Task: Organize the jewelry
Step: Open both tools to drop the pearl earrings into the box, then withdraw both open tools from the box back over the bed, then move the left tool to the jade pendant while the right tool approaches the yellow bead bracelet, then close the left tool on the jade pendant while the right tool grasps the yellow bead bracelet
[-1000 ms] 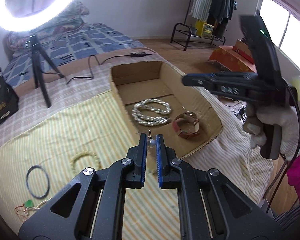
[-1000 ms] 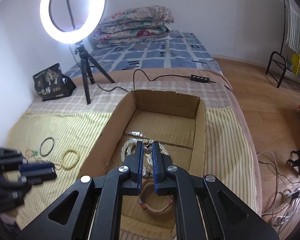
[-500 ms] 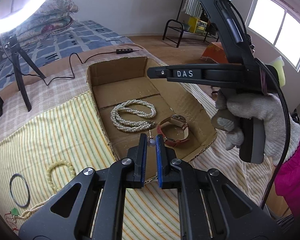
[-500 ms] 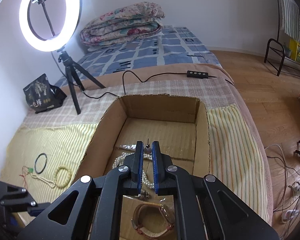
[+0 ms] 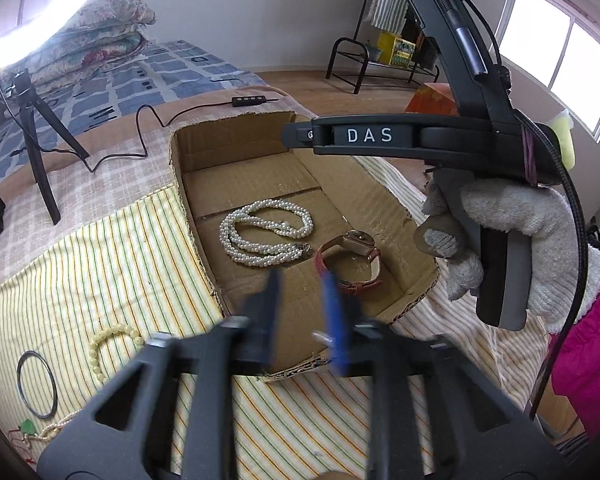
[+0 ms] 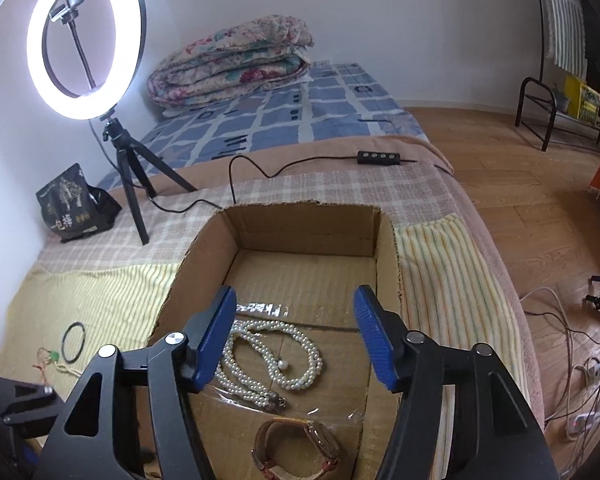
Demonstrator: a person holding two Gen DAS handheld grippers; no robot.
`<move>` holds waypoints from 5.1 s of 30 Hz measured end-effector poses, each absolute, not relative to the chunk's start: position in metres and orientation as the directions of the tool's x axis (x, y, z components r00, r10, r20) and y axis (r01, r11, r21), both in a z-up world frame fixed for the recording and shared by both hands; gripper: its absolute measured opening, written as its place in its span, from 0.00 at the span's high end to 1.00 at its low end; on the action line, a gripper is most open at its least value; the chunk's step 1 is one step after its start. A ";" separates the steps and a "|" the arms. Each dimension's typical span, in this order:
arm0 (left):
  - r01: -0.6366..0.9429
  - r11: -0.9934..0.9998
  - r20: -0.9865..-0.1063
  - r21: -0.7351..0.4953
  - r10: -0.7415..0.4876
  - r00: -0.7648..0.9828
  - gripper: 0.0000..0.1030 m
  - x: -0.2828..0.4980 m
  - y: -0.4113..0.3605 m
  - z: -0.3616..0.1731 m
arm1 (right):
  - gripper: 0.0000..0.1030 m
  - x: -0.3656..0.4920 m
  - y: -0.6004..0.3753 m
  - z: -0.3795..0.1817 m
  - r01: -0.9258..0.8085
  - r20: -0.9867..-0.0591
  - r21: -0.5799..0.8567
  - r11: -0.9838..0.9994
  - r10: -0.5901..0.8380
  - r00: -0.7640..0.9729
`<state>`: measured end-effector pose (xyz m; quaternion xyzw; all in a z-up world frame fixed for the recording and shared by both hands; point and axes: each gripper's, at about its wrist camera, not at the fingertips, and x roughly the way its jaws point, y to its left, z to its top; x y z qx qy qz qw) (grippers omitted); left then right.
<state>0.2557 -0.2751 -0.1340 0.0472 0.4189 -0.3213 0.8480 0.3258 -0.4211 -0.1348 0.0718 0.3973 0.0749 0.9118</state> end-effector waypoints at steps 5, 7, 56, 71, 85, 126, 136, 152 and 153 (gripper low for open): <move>0.579 0.797 -0.731 -0.173 -0.498 0.466 0.41 0.254 -0.273 -0.130 | 0.24 0.324 -0.421 -0.130 -0.052 -0.709 0.158 0.986 0.150 0.689; 0.577 0.797 -0.733 -0.177 -0.498 0.463 0.40 0.255 -0.272 -0.130 | 0.23 0.324 -0.421 -0.130 -0.046 -0.710 0.153 0.987 0.142 0.690; 0.251 0.943 -0.692 -0.219 -0.331 0.641 0.40 0.213 -0.018 -0.058 | 0.23 0.205 -0.300 -0.061 -0.297 -0.677 0.181 0.938 0.338 0.654; 0.151 0.959 -0.811 -0.240 -0.284 0.511 0.55 0.242 0.033 -0.122 | 0.24 0.250 -0.231 -0.117 -0.325 -0.769 0.259 0.910 0.398 0.500; 0.063 0.957 -0.901 -0.282 -0.287 0.326 0.61 0.273 0.031 -0.186 | 0.53 0.283 -0.213 -0.166 -0.252 -0.833 0.338 0.907 0.413 0.368; 0.056 0.989 -0.945 -0.140 -0.150 0.291 0.68 0.292 0.009 -0.221 | 0.75 0.313 -0.179 -0.218 -0.291 -0.911 0.175 0.941 0.267 0.316; 0.030 0.986 -0.931 -0.165 -0.166 0.326 0.69 0.286 0.022 -0.207 | 0.94 0.307 -0.179 -0.211 -0.323 -0.901 0.157 0.933 0.269 0.340; 0.029 0.952 -0.832 -0.306 -0.282 0.477 0.69 0.260 0.040 -0.125 | 0.94 0.282 -0.210 -0.141 -0.300 -0.812 0.250 0.921 0.368 0.454; 0.032 0.950 -0.826 -0.312 -0.288 0.484 0.69 0.259 0.038 -0.121 | 0.94 0.281 -0.213 -0.137 -0.298 -0.805 0.256 0.920 0.373 0.460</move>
